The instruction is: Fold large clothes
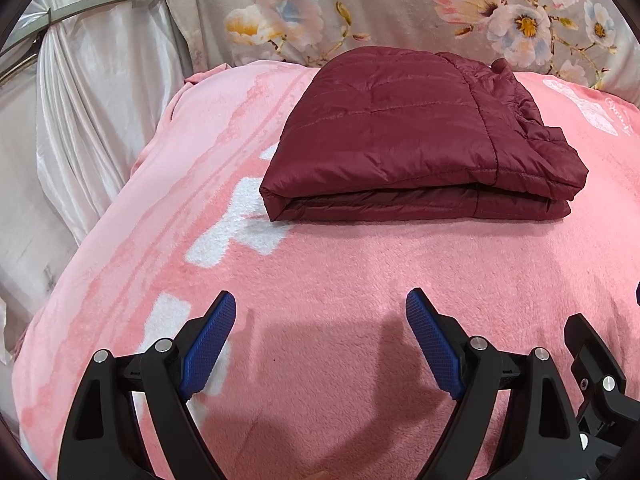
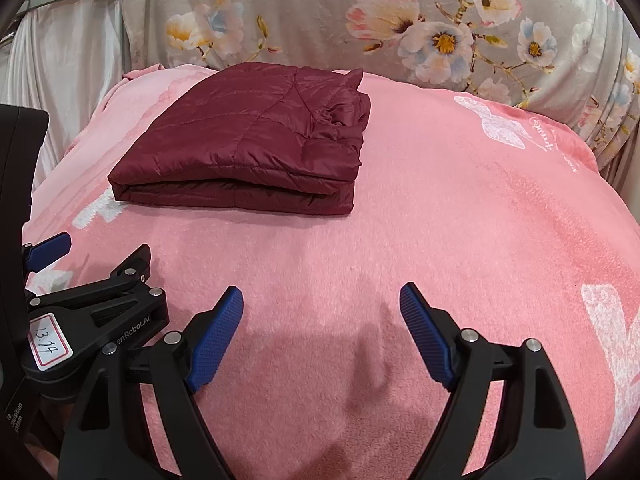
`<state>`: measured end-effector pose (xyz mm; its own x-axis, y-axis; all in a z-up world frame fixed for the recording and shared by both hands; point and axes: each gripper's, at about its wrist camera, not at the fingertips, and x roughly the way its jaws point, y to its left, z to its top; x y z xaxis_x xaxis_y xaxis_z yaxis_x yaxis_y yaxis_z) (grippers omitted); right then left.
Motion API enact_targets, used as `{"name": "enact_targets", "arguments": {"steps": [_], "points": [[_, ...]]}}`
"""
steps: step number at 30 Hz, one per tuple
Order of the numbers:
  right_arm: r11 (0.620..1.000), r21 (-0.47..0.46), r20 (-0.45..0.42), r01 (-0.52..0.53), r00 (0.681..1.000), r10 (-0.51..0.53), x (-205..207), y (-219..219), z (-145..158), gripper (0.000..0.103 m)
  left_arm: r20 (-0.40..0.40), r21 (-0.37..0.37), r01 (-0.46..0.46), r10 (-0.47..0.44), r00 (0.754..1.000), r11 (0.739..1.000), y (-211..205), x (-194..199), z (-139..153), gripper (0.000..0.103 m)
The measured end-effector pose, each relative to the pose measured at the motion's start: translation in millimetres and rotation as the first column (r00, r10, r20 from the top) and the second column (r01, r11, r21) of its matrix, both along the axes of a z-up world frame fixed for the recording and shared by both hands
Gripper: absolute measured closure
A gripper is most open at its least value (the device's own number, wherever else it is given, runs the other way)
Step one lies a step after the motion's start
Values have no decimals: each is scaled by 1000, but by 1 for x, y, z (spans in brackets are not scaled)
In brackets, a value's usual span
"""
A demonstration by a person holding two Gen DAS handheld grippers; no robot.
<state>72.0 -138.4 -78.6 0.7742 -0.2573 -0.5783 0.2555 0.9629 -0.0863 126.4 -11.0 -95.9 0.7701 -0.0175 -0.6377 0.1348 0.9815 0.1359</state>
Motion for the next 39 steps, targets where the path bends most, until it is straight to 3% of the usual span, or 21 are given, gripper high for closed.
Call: {"name": "enact_targets", "arguments": {"steps": [39], "points": [[1000,-6,3,0,1000,0,-1,-2,2,26,10,5,-12,12,1000,1000,-2,-2,3,20]]}}
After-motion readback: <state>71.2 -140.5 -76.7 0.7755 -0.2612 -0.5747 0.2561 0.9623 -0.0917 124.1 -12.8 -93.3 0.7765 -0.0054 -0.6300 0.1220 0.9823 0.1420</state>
